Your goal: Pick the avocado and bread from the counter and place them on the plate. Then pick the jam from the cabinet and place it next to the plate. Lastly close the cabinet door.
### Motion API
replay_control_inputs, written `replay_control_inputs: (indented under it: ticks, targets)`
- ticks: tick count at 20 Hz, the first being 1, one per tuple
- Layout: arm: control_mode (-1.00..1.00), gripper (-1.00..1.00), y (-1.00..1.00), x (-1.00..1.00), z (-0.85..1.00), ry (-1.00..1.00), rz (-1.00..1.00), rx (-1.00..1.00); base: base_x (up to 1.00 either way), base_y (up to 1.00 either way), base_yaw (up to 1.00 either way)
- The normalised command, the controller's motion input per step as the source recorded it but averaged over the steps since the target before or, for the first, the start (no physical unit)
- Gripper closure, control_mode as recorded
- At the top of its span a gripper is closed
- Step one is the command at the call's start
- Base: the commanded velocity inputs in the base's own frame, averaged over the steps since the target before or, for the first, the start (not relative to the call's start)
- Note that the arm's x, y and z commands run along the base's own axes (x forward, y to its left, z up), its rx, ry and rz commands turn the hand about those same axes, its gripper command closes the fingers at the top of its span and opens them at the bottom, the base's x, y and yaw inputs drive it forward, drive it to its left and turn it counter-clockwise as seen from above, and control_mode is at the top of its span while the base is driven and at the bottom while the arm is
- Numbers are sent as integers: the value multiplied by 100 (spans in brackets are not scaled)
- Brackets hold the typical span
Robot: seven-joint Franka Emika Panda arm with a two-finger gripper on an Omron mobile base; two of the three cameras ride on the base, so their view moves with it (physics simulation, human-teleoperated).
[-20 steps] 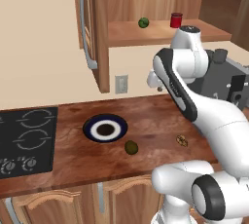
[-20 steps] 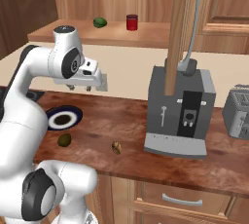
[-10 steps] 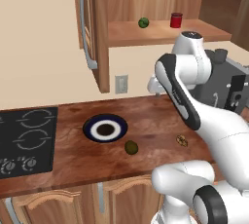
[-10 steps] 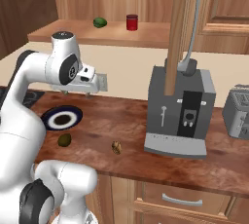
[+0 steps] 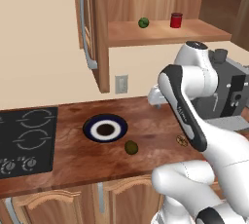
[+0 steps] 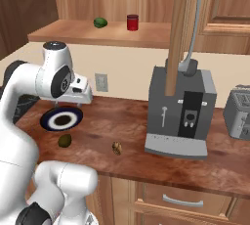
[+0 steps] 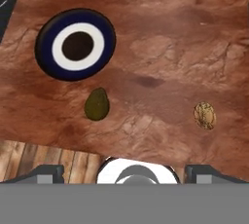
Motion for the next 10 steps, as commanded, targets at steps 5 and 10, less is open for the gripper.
replay_control_inputs:
  ticks: [5, 10]
  targets:
    - [-100, -100, 21, -22, -16, 1, 8, 0, 0, 0, 0]
    - [-100, -100, 16, -10, -25, 1, 9, 0, 0, 0, 0]
